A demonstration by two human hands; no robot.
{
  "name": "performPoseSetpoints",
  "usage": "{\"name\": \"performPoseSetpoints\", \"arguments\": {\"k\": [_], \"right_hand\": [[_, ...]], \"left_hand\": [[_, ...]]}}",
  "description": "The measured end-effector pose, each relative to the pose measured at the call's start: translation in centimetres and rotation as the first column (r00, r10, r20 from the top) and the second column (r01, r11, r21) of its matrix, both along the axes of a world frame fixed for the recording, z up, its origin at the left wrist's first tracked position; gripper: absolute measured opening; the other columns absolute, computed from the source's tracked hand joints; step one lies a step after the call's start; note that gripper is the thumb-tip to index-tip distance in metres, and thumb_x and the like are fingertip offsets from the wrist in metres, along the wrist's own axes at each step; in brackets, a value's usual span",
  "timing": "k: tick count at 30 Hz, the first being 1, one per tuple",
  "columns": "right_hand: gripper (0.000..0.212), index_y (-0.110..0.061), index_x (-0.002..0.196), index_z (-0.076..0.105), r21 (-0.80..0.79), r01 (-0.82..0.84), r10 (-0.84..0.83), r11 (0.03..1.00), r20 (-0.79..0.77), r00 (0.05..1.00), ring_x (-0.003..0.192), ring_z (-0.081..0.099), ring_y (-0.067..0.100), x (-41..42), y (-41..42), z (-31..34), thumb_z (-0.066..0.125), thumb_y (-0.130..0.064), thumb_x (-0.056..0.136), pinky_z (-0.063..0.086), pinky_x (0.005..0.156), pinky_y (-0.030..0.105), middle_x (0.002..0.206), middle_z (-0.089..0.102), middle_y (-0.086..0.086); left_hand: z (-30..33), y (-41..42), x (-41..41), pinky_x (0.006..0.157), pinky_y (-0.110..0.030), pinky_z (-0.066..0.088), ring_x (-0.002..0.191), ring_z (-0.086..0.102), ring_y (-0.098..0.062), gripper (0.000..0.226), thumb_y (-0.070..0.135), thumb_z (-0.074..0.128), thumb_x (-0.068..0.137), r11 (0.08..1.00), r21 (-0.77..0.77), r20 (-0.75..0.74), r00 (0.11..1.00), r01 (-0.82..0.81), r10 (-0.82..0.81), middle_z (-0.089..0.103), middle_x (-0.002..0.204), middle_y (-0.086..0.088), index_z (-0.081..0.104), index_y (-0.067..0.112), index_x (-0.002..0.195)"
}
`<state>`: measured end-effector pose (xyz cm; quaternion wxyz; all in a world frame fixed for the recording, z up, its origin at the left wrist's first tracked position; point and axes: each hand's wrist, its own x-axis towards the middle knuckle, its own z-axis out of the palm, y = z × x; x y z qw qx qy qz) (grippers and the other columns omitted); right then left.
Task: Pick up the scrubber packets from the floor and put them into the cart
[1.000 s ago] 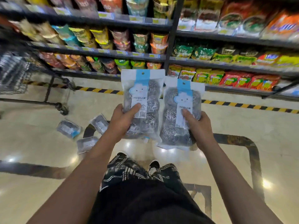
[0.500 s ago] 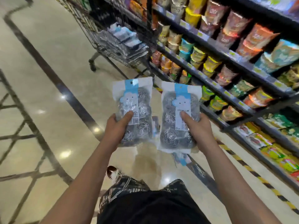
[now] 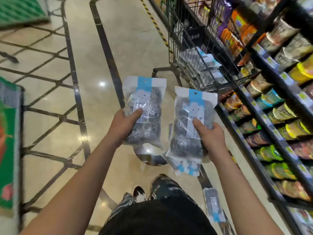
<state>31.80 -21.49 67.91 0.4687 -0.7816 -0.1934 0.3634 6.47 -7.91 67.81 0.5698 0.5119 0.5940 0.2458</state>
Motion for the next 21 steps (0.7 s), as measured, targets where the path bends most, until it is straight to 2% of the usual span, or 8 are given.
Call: {"name": "performPoseSetpoints", "arguments": {"k": [2, 5, 8, 11, 15, 17, 18, 21], "right_hand": [[0.04, -0.018, 0.113, 0.073, -0.004, 0.024, -0.024, 1.0, -0.018, 1.0, 0.09, 0.075, 0.016, -0.5, 2.9, -0.4, 0.082, -0.044, 0.084, 0.056, 0.072, 0.03, 0.101, 0.078, -0.002], [0.037, -0.019, 0.113, 0.073, 0.007, 0.043, -0.043, 0.999, -0.049, 0.998, 0.092, 0.075, 0.018, -0.4, 7.7, -0.9, 0.082, -0.041, 0.085, 0.058, 0.076, 0.033, 0.102, 0.079, -0.001], [0.032, -0.022, 0.114, 0.07, 0.04, 0.075, -0.071, 0.996, -0.089, 0.993, 0.091, 0.073, 0.014, 0.7, 13.2, -1.6, 0.081, -0.038, 0.088, 0.053, 0.066, 0.027, 0.102, 0.077, -0.004], [0.039, -0.024, 0.121, 0.067, 0.062, 0.138, -0.129, 0.988, -0.132, 0.983, 0.093, 0.073, 0.012, 2.5, 19.2, -2.5, 0.082, -0.037, 0.087, 0.053, 0.068, 0.027, 0.108, 0.077, -0.005], [0.037, -0.025, 0.115, 0.057, 0.083, 0.221, -0.206, 0.972, -0.161, 0.965, 0.085, 0.063, -0.001, 6.7, 26.8, -2.3, 0.081, -0.036, 0.089, 0.046, 0.066, 0.02, 0.102, 0.068, -0.015], [0.036, -0.026, 0.111, 0.052, 0.093, 0.246, -0.232, 0.965, -0.14, 0.963, 0.081, 0.057, -0.005, 8.9, 29.7, -1.3, 0.08, -0.034, 0.09, 0.043, 0.065, 0.017, 0.096, 0.061, -0.02], [0.036, -0.024, 0.111, 0.056, 0.089, 0.269, -0.257, 0.959, -0.126, 0.958, 0.084, 0.061, -0.002, 10.2, 30.9, -1.1, 0.081, -0.036, 0.088, 0.046, 0.067, 0.019, 0.098, 0.065, -0.017], [0.035, -0.026, 0.112, 0.066, 0.074, 0.345, -0.34, 0.936, -0.076, 0.937, 0.095, 0.072, 0.012, 13.2, 33.4, -0.3, 0.084, -0.037, 0.085, 0.055, 0.075, 0.031, 0.108, 0.075, -0.006]], "left_hand": [[-0.3, 3.1, -0.4, 0.065, -0.027, 0.054, 0.087, 0.073, -0.017, 0.04, 0.045, 0.072, 0.092, 1.0, -0.001, -0.001, 1.0, -0.02, 0.02, 0.073, 0.103, 0.002, 0.065, 0.017, 0.119], [-0.7, 7.9, 0.1, 0.067, -0.03, 0.056, 0.085, 0.074, -0.018, 0.034, 0.043, 0.072, 0.092, 0.999, -0.03, -0.001, 1.0, -0.011, 0.011, 0.074, 0.102, 0.0, 0.064, 0.019, 0.114], [-0.8, 13.1, 2.0, 0.067, -0.03, 0.059, 0.081, 0.077, -0.017, 0.037, 0.042, 0.073, 0.092, 0.999, -0.029, -0.008, 0.999, 0.037, -0.037, 0.077, 0.101, -0.002, 0.068, 0.016, 0.117], [-0.9, 19.6, 5.1, 0.073, -0.032, 0.061, 0.083, 0.076, -0.015, 0.036, 0.044, 0.073, 0.091, 0.995, -0.033, -0.021, 0.995, 0.095, -0.095, 0.077, 0.102, 0.0, 0.067, 0.018, 0.116], [-0.4, 29.3, 10.6, 0.088, -0.049, 0.06, 0.09, 0.077, -0.019, 0.068, 0.071, 0.073, 0.07, 0.98, -0.017, -0.082, 0.977, 0.196, -0.197, 0.077, 0.107, 0.002, 0.067, 0.024, 0.119], [0.0, 33.8, 13.6, 0.089, -0.048, 0.06, 0.09, 0.076, -0.018, 0.069, 0.07, 0.073, 0.072, 0.966, -0.009, -0.085, 0.962, 0.26, -0.26, 0.077, 0.108, 0.003, 0.065, 0.022, 0.121], [0.5, 35.8, 15.3, 0.088, -0.047, 0.06, 0.09, 0.076, -0.018, 0.066, 0.067, 0.074, 0.075, 0.958, -0.007, -0.079, 0.955, 0.286, -0.285, 0.076, 0.108, 0.003, 0.065, 0.021, 0.122], [1.0, 40.7, 20.5, 0.068, -0.026, 0.056, 0.079, 0.07, -0.008, 0.042, 0.052, 0.074, 0.088, 0.924, 0.028, -0.07, 0.923, 0.382, -0.379, 0.071, 0.095, 0.008, 0.062, 0.018, 0.109]]}}
